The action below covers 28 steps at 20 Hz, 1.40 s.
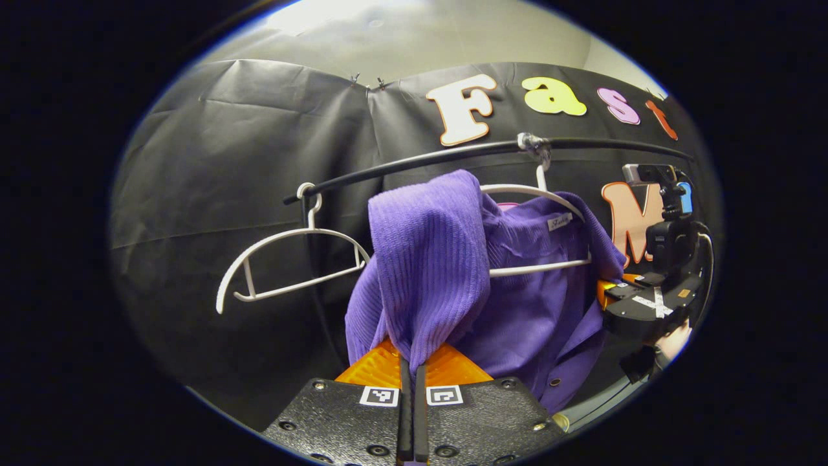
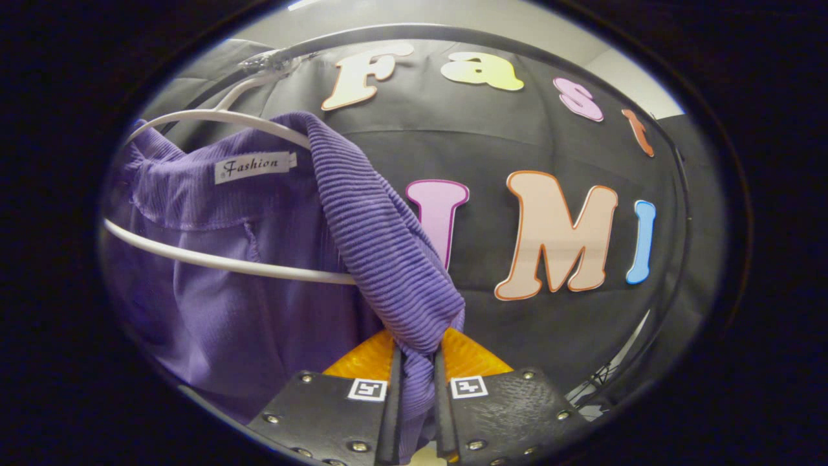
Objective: Grasp the clothes on the hanger with both hands and then place them into the laundry hamper below.
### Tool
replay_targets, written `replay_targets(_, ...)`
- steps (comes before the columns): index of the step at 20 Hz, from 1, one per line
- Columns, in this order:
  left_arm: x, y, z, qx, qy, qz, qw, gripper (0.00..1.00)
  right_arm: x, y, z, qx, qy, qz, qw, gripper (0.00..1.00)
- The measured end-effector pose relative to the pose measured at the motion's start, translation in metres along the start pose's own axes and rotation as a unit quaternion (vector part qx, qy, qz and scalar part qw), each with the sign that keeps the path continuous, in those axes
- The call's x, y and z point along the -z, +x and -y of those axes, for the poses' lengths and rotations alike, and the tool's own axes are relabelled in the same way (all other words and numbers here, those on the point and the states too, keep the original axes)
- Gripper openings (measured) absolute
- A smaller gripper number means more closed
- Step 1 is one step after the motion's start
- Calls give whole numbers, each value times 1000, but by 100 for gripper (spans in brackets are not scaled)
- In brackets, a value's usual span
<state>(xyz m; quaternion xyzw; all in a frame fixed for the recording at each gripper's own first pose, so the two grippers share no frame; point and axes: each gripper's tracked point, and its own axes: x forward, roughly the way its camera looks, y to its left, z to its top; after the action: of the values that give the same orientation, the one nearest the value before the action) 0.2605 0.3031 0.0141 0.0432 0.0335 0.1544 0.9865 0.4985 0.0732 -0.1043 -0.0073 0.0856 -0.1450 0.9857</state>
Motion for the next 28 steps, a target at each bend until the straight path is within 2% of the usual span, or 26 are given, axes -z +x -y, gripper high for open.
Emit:
replay_targets(3,-26,-11,-8,5,-11,27,1000,1,-10,-5,12,13,15,9,1000,22)
replay_targets(4,-34,-13,-11,5,-16,33,999,4,-13,-5,18,19,16,14,1000,22)
replay_targets(5,-39,-14,-18,1,-18,35,999,1,-17,-6,24,25,17,19,999,26)
replay_targets(6,-43,-13,-25,-5,-19,34,999,1,-22,-6,29,31,17,24,999,26)
replay_targets(7,-46,-13,-31,-10,-22,34,999,1,-27,-5,34,35,17,30,999,22)
replay_targets(11,-59,-4,-67,-46,-24,50,997,0,-45,-4,50,48,13,47,998,21)
replay_targets(12,-60,0,-75,-53,-20,52,997,1,-50,-3,53,52,12,53,997,17)
replay_targets(13,-61,4,-81,-60,-17,53,997,0,-56,-2,56,54,10,59,997,19)
replay_targets(14,-62,8,-87,-65,-15,56,996,4,-59,0,59,57,8,63,996,21)
replay_targets(15,-62,12,-94,-71,-11,59,996,0,-63,0,60,57,7,66,996,21)
replay_targets(16,-62,17,-99,-77,-5,62,995,1,-66,2,61,58,7,70,996,22)
replay_targets(19,-49,36,-111,-86,3,53,995,1,-73,5,62,55,4,76,996,22)
replay_targets(20,-43,43,-114,-89,3,48,995,1,-75,6,62,55,1,78,995,17)
replay_targets(22,-31,51,-116,-91,0,39,995,4,-78,6,62,54,-5,84,995,17)
replay_targets(23,-23,56,-116,-91,-4,35,995,3,-79,9,62,54,-8,85,995,22)
replay_targets(25,-9,61,-113,-87,-11,25,996,1,-80,14,65,58,-17,86,994,22)
replay_targets(26,-3,63,-108,-83,-14,23,996,1,-80,17,67,61,-20,85,994,17)
replay_targets(27,3,64,-103,-78,-17,19,997,0,-78,20,70,64,-21,84,994,22)
replay_targets(28,9,63,-98,-74,-17,16,997,0,-77,24,72,68,-23,83,994,22)
